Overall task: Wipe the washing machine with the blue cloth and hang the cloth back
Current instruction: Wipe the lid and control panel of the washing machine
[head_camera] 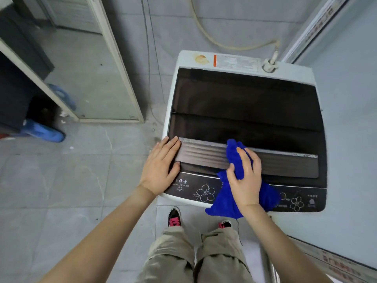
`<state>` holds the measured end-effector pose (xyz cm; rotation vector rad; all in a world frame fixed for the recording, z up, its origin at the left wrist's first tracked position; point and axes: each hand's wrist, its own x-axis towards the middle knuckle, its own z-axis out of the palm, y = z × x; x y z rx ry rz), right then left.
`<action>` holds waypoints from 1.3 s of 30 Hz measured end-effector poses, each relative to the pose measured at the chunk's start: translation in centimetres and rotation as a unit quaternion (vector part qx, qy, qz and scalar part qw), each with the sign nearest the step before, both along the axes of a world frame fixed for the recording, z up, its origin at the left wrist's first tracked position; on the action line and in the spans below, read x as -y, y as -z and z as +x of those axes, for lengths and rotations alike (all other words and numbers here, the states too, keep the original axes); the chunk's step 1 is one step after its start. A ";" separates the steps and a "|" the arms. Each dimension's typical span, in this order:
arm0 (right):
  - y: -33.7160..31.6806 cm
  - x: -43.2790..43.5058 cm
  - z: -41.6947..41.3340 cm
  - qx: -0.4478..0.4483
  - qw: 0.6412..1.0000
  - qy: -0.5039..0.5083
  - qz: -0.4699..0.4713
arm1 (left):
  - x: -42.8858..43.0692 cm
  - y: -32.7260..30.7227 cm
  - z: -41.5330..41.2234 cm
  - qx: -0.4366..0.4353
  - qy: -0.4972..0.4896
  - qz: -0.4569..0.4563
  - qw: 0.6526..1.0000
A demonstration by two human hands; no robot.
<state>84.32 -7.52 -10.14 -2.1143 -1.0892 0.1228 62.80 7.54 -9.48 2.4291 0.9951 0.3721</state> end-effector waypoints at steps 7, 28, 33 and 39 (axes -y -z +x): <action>-1.1 -7.6 0.6 0.104 0.975 -0.196 -0.019 | -3.1 0.1 2.0 0.009 0.009 0.034 0.999; -3.5 -21.4 17.3 -0.015 0.995 -0.092 -0.036 | -13.4 -1.1 12.6 -0.021 -0.095 0.027 0.995; -3.4 -28.7 9.5 -0.006 0.975 -0.221 -0.016 | -13.3 -1.6 12.4 0.027 -0.107 -0.019 0.994; -3.0 -23.6 13.3 -0.043 0.969 -0.241 -0.012 | -13.1 -2.0 11.9 0.032 -0.129 -0.037 0.990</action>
